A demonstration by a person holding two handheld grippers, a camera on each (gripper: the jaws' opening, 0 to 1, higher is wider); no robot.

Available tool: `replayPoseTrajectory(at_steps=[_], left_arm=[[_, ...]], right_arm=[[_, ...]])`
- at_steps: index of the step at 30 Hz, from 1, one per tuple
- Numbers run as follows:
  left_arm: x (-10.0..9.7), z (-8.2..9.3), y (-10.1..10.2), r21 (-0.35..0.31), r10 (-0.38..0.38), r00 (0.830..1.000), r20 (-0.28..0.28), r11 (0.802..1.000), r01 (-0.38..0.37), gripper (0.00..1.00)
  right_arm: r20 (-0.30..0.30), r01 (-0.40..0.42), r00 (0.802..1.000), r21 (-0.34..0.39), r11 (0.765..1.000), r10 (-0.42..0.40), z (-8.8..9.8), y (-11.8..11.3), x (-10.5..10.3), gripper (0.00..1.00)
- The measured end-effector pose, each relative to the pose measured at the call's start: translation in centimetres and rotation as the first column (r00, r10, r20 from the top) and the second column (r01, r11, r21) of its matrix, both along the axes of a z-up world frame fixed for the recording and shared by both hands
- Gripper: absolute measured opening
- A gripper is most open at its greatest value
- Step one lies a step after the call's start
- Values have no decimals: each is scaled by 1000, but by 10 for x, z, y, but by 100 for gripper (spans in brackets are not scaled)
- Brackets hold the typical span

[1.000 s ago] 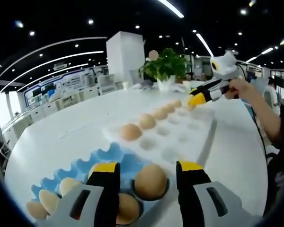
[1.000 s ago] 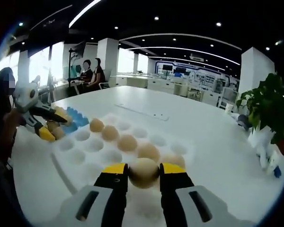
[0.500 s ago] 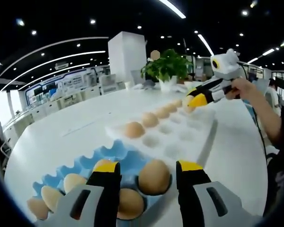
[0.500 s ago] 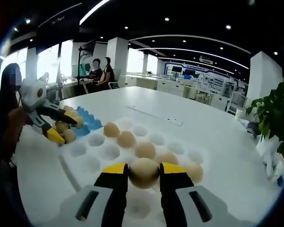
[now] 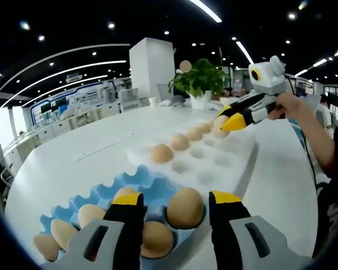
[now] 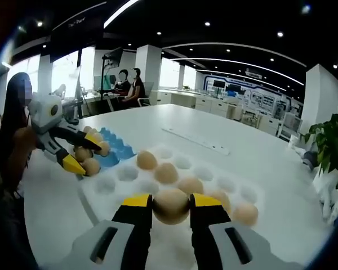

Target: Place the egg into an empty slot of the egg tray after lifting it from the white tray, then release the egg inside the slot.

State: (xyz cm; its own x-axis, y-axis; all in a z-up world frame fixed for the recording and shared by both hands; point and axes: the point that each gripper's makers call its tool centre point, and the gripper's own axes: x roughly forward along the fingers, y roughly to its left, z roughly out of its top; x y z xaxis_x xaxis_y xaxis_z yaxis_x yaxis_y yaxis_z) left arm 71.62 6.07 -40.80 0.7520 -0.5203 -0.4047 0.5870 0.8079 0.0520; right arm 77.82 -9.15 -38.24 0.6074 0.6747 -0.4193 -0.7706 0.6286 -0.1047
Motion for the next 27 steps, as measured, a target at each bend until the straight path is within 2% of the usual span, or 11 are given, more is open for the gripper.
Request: replayPoseTrajectory(at_steps=[19,22,27], left_arm=[[-2,1,0,2,-9,1000,2,1000,8,47],[-4,2,-2,4,-15,1000,0,1000,15,48],[-6,2,-3,5,-19,1000,-1,1000,19,49]], right_arm=[[3,-78,997,6,997,78,2,27,-8,27],[5,-92,996,7,996,92,4,38,-12,27],[9,-116,993,9,993,116,6,45,-14,27]])
